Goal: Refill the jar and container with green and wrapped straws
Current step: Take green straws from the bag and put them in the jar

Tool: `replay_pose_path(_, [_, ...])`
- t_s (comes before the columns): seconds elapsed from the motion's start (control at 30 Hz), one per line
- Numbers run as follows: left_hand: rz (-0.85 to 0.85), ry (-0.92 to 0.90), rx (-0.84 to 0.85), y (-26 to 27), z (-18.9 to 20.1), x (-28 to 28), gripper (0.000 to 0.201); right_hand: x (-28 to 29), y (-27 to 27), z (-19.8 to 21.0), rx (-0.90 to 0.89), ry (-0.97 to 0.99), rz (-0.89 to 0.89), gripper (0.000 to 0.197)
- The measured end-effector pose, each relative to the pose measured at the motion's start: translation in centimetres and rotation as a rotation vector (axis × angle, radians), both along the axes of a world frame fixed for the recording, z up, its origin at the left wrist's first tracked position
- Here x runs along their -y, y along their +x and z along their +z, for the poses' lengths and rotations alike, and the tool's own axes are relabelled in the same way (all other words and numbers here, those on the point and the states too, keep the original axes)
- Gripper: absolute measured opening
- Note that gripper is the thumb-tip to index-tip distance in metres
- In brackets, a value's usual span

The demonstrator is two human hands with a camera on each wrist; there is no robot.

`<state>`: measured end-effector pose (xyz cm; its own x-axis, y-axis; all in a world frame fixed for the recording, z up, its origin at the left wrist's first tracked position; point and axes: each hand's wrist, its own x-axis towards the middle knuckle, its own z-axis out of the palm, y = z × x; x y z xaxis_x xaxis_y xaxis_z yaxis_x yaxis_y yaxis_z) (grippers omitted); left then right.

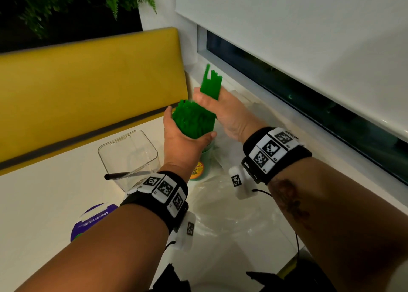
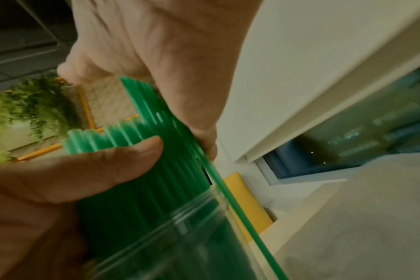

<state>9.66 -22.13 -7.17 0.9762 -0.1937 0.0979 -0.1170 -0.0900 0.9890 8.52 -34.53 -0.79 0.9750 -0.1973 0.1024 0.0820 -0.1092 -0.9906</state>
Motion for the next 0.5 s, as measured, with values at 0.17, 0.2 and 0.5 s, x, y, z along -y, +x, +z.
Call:
replay_pose_path(0.17, [0.005,-0.007,-0.002,0.2,-0.3,0.1,0.115,-0.9,0.5,0.9,0.176,-0.118,-0.208,0.012])
replay_pose_path(0.2, [0.008,-0.011,-0.001,0.1,-0.3,0.1,0.114,-1.0,0.6,0.8,0.158,-0.185,-0.217,0.014])
replay_pose_path(0.5, [-0.003,-0.014,0.006,0.2,-0.3,0.0,0.114,-0.5,-0.2,-0.6,0.063,-0.252,-0.156,0.012])
